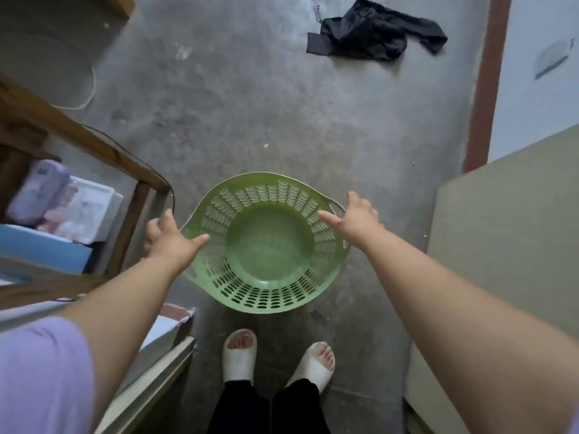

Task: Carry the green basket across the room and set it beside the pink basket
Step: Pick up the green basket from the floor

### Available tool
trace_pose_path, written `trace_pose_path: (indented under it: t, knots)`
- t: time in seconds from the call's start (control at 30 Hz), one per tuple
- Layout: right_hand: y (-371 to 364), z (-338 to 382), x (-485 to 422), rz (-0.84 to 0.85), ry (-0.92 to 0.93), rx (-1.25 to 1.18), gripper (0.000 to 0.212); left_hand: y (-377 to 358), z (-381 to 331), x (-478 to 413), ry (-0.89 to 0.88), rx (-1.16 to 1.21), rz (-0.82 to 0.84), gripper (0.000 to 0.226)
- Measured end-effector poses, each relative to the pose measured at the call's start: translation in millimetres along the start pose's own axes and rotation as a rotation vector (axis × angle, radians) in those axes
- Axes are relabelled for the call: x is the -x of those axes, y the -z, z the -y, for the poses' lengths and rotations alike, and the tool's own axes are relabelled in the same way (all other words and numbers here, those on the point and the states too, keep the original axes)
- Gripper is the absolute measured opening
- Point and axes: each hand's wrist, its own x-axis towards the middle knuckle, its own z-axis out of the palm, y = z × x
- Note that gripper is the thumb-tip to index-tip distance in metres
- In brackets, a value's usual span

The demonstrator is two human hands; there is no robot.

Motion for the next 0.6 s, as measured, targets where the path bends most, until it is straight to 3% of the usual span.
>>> trace_pose_path:
  t: [0.17,0.27,0.43,0.5,0.6]
  knots:
    - [-41,-7,-34,0.032,-0.039,-0.037,0.097,-40,30,-31,0.175,0.133,0.057,0.098]
    - [-60,-9,-45,-0.033,-0.036,-0.067,0.091,-55,43,-48,0.21,0.224,0.05,0.087]
    - [-66,-7,-54,-0.107,-0.084,-0.185,0.053,-67,43,-54,0.199,0.477,0.037,0.035]
    - [-63,-6,-53,-0.06,-0.092,-0.209,0.034,-66,36,-50,0.213,0.531,0.05,0.034]
    - [-51,-1,-42,-0.066,-0.098,-0.25,0.025,-54,28,-37,0.189,0.461,0.002,0.034]
